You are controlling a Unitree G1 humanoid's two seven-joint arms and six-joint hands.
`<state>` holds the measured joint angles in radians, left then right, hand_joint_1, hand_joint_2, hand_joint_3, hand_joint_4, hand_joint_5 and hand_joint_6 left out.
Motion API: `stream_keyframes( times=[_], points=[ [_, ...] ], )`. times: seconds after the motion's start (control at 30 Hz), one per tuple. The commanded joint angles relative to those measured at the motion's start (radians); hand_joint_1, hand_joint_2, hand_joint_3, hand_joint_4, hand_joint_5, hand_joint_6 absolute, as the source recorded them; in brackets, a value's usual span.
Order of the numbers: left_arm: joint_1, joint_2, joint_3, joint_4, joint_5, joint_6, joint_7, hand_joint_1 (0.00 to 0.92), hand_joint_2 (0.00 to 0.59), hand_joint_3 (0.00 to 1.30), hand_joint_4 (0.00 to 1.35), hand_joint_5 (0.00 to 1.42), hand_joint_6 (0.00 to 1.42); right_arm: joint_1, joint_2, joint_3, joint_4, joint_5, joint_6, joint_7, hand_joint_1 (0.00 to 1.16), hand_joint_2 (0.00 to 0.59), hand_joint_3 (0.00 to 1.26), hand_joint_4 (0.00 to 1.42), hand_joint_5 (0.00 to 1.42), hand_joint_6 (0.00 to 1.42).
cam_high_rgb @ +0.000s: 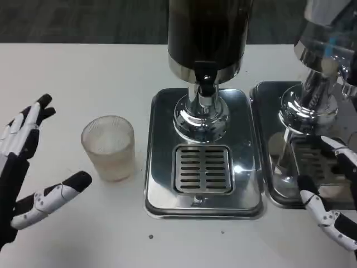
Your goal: Grasp the cup under the faucet to collect the drink, then remove the cup.
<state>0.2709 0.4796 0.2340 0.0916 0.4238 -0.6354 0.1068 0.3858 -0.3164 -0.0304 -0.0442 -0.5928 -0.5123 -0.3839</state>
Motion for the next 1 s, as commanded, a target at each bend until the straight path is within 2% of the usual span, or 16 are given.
stream_keyframes(
  times=[0.03, 0.4, 0.77, 1.0],
  points=[
    [-0.075, 0.03, -0.014, 0.102, -0.02, 0.015, -0.008, 0.001, 0.038, 0.0, 0.0, 0.0, 0.01, -0.013, 0.005, 0.005, -0.005, 0.001, 0.006, 0.008, 0.38, 0.39, 0.28, 0.27, 0.3, 0.44],
    [-0.245, 0.093, -0.101, 0.369, 0.004, 0.019, 0.007, 0.068, 0.025, 0.0, 0.0, 0.09, 0.1, -0.03, 0.003, 0.016, -0.014, -0.011, 0.012, 0.012, 0.38, 0.39, 0.29, 0.29, 0.31, 0.46],
    [-0.359, 0.135, -0.178, 0.535, 0.035, -0.008, 0.03, 0.142, 0.014, 0.0, 0.01, 0.15, 0.16, -0.031, 0.005, 0.026, -0.021, -0.016, 0.013, 0.013, 0.37, 0.388, 0.3, 0.31, 0.33, 0.47],
    [-0.437, 0.156, -0.242, 0.649, 0.083, -0.029, 0.083, 0.149, 0.016, 0.0, 0.01, 0.15, 0.17, -0.052, 0.004, 0.029, -0.016, -0.022, 0.015, 0.007, 0.37, 0.384, 0.31, 0.31, 0.33, 0.47]
  ],
)
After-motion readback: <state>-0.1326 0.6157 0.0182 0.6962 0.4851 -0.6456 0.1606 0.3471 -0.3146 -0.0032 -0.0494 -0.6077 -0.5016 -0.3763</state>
